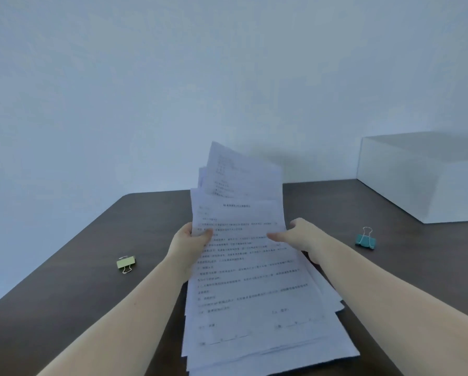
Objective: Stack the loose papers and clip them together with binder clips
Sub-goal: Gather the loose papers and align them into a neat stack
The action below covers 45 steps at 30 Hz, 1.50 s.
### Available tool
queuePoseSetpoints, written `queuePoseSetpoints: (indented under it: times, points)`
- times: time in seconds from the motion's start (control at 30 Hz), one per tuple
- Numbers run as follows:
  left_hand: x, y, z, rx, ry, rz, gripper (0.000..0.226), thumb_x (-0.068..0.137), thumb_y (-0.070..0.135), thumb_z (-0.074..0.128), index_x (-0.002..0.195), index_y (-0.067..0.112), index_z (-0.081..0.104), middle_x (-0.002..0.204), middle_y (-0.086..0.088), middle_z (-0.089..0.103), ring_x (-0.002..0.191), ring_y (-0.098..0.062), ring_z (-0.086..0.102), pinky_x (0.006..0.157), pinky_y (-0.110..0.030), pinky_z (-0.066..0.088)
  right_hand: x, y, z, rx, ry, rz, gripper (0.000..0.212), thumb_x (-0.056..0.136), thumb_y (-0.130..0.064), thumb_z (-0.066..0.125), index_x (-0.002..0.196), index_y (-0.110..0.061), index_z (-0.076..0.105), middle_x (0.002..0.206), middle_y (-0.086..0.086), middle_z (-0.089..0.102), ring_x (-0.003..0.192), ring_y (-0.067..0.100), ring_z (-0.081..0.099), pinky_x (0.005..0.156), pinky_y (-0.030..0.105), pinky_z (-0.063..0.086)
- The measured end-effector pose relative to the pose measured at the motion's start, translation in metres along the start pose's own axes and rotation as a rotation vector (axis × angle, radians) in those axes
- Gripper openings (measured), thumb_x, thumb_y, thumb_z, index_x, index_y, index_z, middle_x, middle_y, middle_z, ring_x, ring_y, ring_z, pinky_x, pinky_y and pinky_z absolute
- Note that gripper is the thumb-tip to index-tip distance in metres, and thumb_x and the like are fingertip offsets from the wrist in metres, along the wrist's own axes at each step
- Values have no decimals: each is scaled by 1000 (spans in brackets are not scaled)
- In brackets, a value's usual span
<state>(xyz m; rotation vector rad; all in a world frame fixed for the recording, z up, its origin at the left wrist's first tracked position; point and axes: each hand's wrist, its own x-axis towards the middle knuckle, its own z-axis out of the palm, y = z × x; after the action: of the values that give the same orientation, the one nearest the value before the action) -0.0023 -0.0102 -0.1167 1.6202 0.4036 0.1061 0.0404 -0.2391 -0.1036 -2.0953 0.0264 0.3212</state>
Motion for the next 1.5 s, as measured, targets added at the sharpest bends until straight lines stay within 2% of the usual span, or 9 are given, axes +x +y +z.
queuePoseSetpoints:
  times: [0.07,0.2,0.37,0.5,0.63,0.77,1.0,1.2,1.5]
  points:
    - [-2,6,2,-100,12,48,23,89,22,69,109,13,64,105,-11,75,91,-32,73,81,-51,60,3,1,-5,268,-19,-30,94,79,-31,77,150,-3,23,149,17,43,131,35,47,108,48,40]
    - [-10,22,8,-216,79,110,22,83,30,75,96,13,68,97,-9,76,87,-31,74,76,-49,61,2,8,-17,545,-160,-34,45,82,-15,74,123,-1,63,109,17,74,100,35,71,90,50,55]
    - [-15,37,12,-214,61,193,26,81,41,74,90,17,68,92,-3,76,84,-27,74,74,-45,62,1,13,-21,597,-386,-138,33,88,-13,68,120,-13,66,118,12,72,108,35,68,96,54,51]
    - [-12,45,11,-42,9,189,26,83,40,72,97,20,68,92,1,75,82,-20,72,65,-31,57,1,5,-18,553,-165,-267,30,86,-20,71,116,-20,70,115,3,74,111,30,67,101,54,48]
    - [-14,67,11,-249,17,241,33,81,41,74,102,15,73,100,-3,78,93,-26,74,82,-42,60,-12,-26,-21,556,35,-419,18,85,-25,72,101,-32,73,101,-16,75,106,10,65,101,38,46]
    - [-22,104,11,-364,-1,404,25,84,37,71,91,14,76,93,0,80,87,-22,77,72,-34,60,-26,-61,-37,614,97,-520,6,82,-31,73,87,-33,76,97,-15,78,103,13,69,99,38,50]
    - [-25,112,9,-328,35,426,31,81,40,74,99,14,74,99,1,79,91,-20,75,79,-37,59,-30,-72,-43,525,114,-582,16,77,-38,76,93,-36,73,97,-14,77,98,11,70,94,38,54]
    - [-19,106,8,-34,54,362,45,74,57,72,101,22,72,104,4,74,97,-18,69,82,-33,55,-23,-61,-39,553,125,-586,13,77,-34,78,86,-41,71,84,-27,74,87,-7,67,72,17,49]
    - [-15,124,10,-195,162,467,49,79,59,66,109,20,63,106,0,71,95,-16,69,73,-31,54,-15,-72,-56,610,231,-584,43,69,-42,79,106,-24,69,106,-5,75,99,18,71,92,47,55]
